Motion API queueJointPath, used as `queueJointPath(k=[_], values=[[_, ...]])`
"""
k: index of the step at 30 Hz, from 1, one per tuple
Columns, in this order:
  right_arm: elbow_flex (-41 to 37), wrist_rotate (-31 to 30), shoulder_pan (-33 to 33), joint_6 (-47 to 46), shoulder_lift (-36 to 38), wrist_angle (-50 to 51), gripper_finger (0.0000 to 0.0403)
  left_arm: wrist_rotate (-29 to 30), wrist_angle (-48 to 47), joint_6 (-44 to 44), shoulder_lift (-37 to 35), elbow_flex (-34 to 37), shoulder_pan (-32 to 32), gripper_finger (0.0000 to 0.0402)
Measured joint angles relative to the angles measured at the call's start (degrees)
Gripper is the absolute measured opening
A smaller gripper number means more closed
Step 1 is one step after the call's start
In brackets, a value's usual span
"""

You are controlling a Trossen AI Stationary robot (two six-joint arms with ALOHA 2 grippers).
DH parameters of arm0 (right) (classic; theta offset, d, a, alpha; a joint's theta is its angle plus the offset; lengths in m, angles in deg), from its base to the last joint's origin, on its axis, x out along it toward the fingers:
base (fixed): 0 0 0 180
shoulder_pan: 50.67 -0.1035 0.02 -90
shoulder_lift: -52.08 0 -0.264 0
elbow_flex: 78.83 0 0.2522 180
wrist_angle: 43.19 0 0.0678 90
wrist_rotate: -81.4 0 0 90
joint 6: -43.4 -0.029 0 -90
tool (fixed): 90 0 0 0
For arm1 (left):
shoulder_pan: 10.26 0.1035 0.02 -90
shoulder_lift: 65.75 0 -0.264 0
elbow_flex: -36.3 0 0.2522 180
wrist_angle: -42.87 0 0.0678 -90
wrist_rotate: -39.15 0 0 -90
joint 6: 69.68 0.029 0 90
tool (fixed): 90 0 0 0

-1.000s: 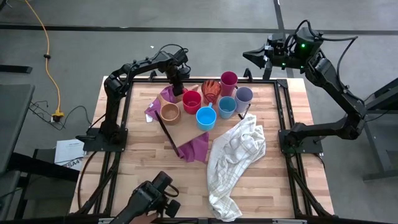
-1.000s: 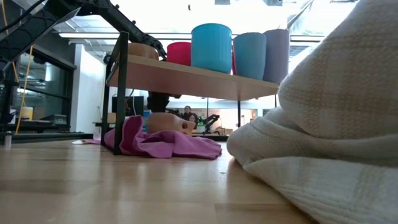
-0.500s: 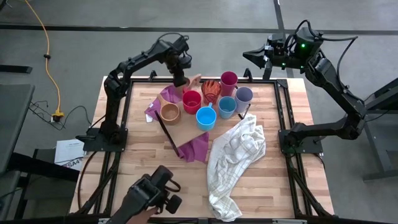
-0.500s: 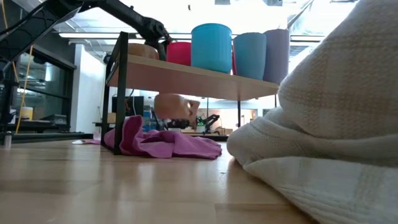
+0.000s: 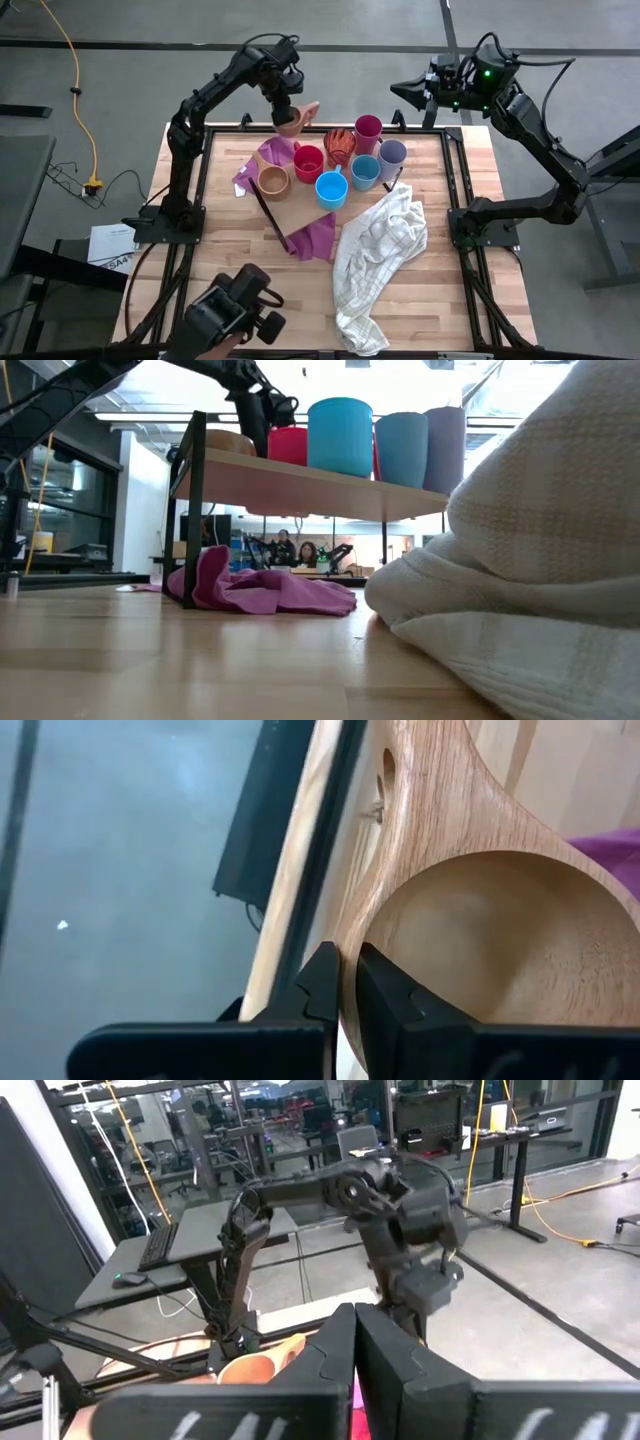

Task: Stack small to large cups/mugs on shelf
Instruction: Put the brown mug on the shelf

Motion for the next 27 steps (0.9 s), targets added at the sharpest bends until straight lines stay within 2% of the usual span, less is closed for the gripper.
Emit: queueJointPath(k=[8,16,27], values=[[0.00,0.00,0.00,0.60,0.00,1.22,0.0000,1.56,-2.15,-0.69,-0.07,-7.43,0.00,0.0004],[0.02,0.00,0.04,1.50,0.00,1.43,0.0000,3.92,-2.23,-2.03,-4.71,-6.59,-0.15,0.0004],[0.02,0.01,0.17,2.69,0.00,1.70,0.0000,3.87,-4.00,-7.28,-12.83,-6.60,-2.11,0.0003]])
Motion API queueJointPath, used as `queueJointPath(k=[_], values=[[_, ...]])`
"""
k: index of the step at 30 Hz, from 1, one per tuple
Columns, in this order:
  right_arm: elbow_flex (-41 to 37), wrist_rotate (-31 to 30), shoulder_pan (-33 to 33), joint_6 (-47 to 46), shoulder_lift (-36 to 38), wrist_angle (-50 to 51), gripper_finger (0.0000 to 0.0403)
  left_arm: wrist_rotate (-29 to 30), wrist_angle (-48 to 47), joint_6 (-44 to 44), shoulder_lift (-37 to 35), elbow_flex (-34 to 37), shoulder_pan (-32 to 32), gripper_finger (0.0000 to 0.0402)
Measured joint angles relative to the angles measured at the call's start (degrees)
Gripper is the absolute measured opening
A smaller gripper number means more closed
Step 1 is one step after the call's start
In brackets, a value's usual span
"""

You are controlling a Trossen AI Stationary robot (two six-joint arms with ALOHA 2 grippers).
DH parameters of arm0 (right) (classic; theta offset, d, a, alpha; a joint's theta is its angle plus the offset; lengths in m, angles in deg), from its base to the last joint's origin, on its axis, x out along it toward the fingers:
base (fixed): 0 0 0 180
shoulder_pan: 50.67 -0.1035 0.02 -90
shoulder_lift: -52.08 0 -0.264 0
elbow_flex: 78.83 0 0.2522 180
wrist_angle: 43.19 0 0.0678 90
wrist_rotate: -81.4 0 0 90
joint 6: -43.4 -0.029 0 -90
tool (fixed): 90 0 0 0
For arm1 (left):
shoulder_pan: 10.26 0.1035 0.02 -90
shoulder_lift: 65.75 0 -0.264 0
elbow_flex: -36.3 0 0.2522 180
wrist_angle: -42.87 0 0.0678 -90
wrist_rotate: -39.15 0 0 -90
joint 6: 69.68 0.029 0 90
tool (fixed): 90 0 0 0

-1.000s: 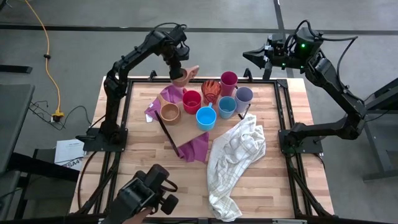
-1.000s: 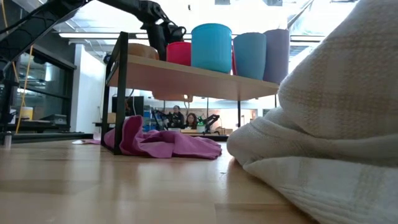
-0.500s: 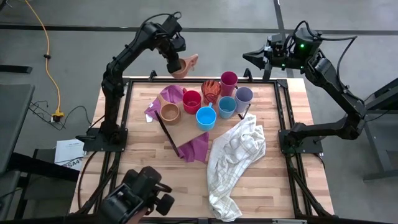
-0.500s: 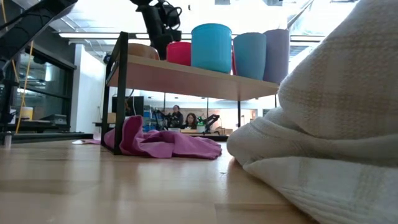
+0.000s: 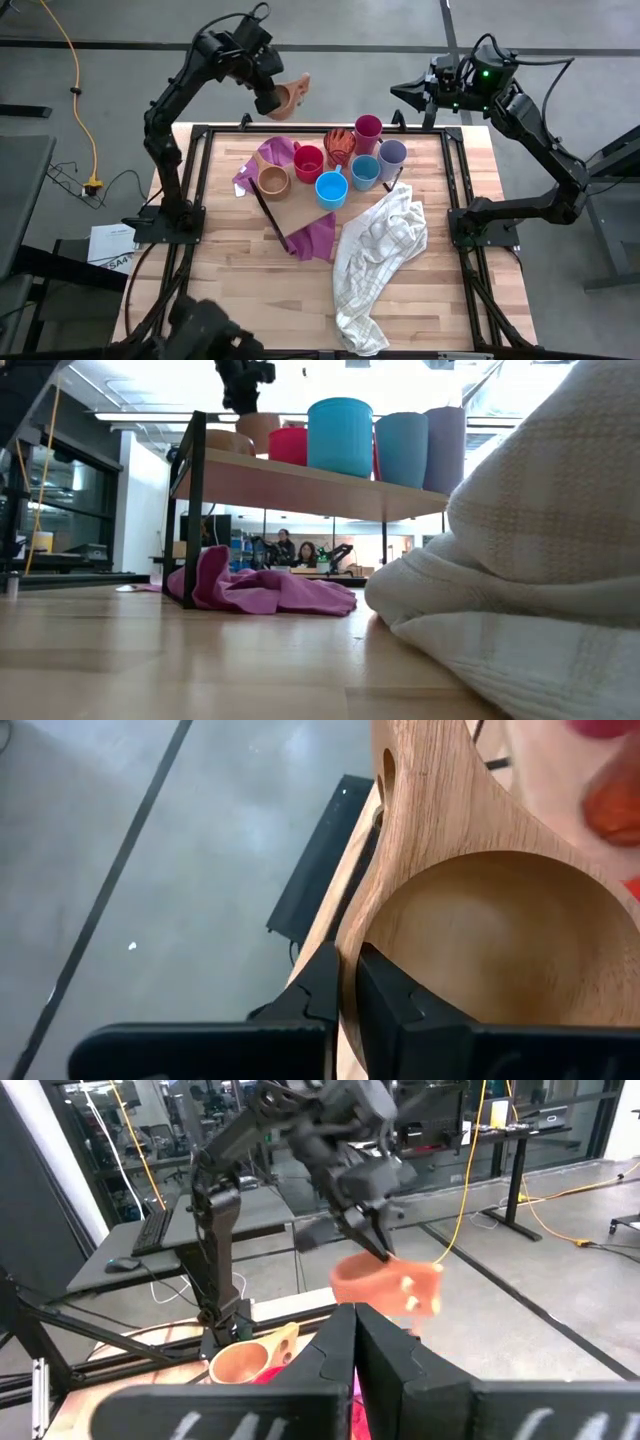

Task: Stack small to large cups/mugs on shelf
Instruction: Put the brown mug on the shelf

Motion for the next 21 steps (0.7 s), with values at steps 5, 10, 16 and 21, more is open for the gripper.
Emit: queueJointPath(k=[5,10,16,21], values=[[0.00,-0.01,0.00,0.36,0.00,1.02,0.0000,0.18,-2.69,-3.10,-3.58,0.00,-3.30,0.0003],[0.00,0.03,0.00,1.75,0.00,2.94,0.0000,0.35,-5.52,-7.36,-7.43,0.00,-7.21,0.0004],[0.00,0.03,0.00,1.71,0.00,4.09,0.0000,3.29,-6.59,-12.71,-11.98,0.00,-12.45,0.0004],[0.00,0.03,0.00,0.10,0.00,3.49,0.0000,3.10,-6.61,-17.11,-15.46,0.00,-16.78,0.0004]])
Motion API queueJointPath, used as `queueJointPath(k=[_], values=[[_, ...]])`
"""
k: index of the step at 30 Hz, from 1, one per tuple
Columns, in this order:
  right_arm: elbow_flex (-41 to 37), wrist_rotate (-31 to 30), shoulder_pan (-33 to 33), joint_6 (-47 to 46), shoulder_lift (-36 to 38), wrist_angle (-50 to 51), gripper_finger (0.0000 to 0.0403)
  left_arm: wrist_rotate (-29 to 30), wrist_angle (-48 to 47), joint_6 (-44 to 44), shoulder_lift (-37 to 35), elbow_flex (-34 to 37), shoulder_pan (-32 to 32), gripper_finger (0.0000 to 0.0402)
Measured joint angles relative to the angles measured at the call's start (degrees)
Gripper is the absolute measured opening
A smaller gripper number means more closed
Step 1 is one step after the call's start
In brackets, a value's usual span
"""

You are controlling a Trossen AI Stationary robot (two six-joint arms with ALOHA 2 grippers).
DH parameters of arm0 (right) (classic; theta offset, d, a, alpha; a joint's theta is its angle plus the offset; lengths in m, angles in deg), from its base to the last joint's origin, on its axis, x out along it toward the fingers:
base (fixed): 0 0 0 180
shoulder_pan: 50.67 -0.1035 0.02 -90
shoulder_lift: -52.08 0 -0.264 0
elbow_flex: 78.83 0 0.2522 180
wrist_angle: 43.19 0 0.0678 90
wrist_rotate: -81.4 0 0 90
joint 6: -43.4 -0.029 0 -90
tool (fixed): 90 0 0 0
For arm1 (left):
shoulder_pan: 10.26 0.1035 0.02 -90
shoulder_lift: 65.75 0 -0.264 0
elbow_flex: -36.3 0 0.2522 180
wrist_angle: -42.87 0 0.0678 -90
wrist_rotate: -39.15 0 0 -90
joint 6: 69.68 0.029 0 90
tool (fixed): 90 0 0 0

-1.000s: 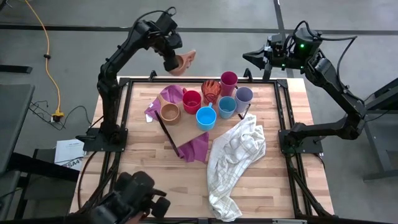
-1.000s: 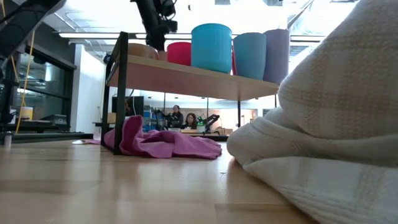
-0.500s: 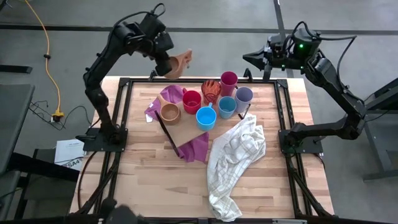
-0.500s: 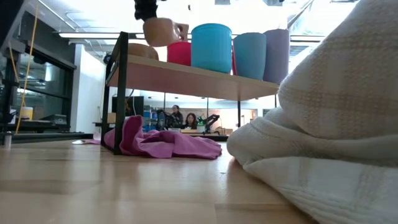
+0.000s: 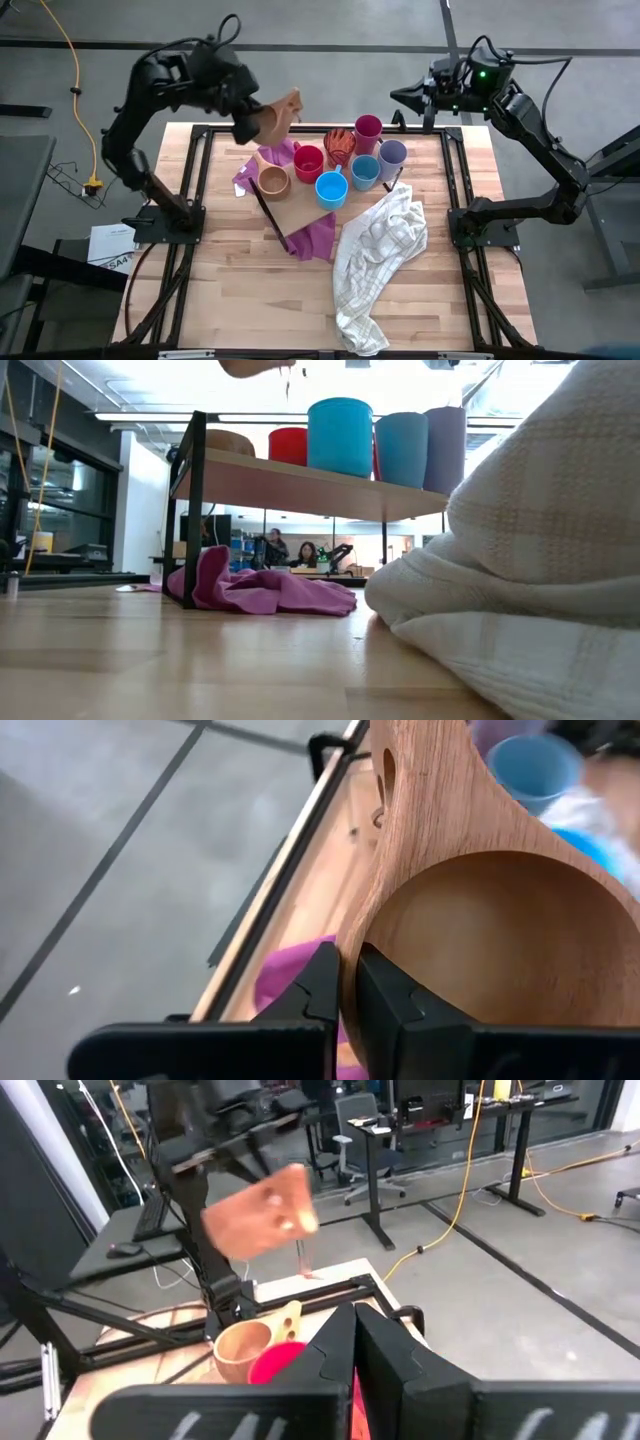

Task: Stack small to large cups/mugs on shelf
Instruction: Put the brown mug on the shelf

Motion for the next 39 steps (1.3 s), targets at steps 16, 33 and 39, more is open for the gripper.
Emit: queueJointPath(k=[16,33,39], values=[[0.00,0.02,-0.61,-4.24,0.00,3.30,0.0000,-0.63,0.02,-16.55,-6.16,0.00,-18.94,0.0003],[0.00,3.29,-0.59,-1.05,0.04,7.15,0.0000,3.61,0.04,-35.95,-5.67,11.77,-32.39,0.0002],[0.00,3.30,-0.59,-0.17,0.04,7.57,0.0000,4.99,0.07,-41.34,-5.67,15.71,-34.70,0.0002]])
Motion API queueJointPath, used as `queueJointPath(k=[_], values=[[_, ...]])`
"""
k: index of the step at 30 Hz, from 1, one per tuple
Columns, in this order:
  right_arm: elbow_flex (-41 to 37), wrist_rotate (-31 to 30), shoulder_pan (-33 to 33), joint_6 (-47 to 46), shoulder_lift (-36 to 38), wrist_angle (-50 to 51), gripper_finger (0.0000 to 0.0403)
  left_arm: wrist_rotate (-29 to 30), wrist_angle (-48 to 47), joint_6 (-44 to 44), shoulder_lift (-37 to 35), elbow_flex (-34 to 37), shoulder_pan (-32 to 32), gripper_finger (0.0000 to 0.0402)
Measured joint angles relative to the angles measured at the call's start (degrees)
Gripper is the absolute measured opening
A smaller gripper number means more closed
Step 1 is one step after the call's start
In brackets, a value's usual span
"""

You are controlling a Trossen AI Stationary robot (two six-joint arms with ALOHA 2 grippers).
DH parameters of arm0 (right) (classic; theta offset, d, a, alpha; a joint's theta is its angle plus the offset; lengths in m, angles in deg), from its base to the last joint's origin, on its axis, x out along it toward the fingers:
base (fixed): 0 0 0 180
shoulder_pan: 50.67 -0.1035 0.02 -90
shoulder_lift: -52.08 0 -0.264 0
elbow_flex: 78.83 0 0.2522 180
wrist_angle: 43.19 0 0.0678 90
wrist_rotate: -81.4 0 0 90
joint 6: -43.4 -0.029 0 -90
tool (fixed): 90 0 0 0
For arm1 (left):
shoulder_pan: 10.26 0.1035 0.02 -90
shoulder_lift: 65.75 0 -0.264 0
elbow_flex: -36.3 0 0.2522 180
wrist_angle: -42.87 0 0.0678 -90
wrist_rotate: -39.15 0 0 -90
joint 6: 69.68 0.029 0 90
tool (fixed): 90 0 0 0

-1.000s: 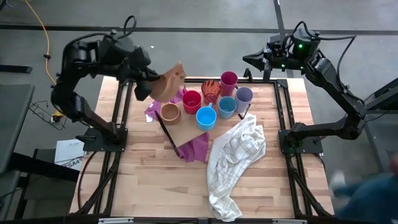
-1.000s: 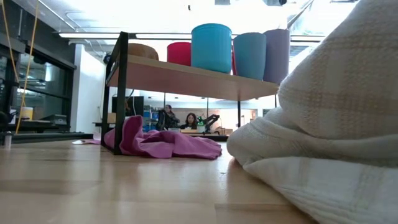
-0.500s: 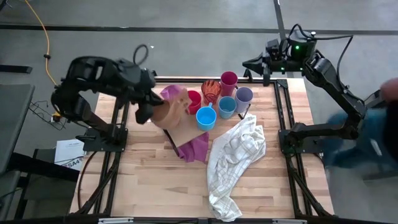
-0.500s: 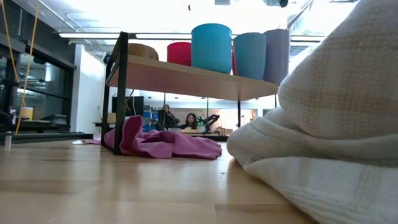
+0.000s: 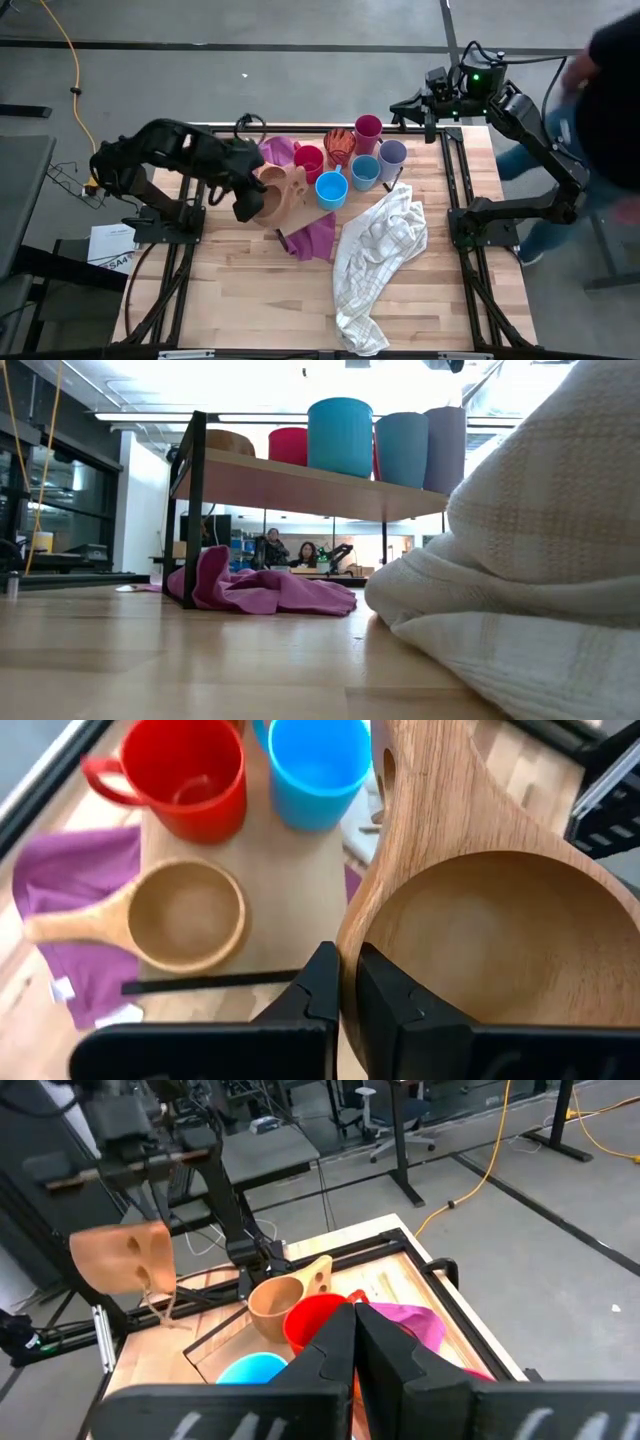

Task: Stack small to large cups/mugs on shelf
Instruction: Put the brown mug on the shelf

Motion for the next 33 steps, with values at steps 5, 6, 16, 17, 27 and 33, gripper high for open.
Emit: queueJointPath(k=[5,6,16,17,27,33], values=[[0.00,0.11,0.00,-0.36,0.00,0.11,0.0000,0.15,0.01,-3.87,0.02,3.71,-0.91,0.0002],[0.00,0.15,0.00,-0.04,0.00,0.18,0.0000,0.15,0.01,-4.38,0.03,4.41,-0.91,0.0002],[0.00,3.30,0.00,2.31,0.02,0.37,0.0000,1.10,0.16,-9.35,2.45,7.44,-0.76,0.0002],[0.00,3.62,0.00,2.80,0.02,0.37,0.0000,1.33,0.15,-10.04,2.62,7.42,-0.76,0.0002],[0.00,3.80,0.02,4.12,0.04,0.37,0.0000,2.68,0.01,-12.81,3.96,7.42,-0.76,0.0002],[0.00,3.82,0.02,4.39,0.04,0.37,0.0000,2.77,0.03,-13.02,5.16,7.44,-0.76,0.0002]])
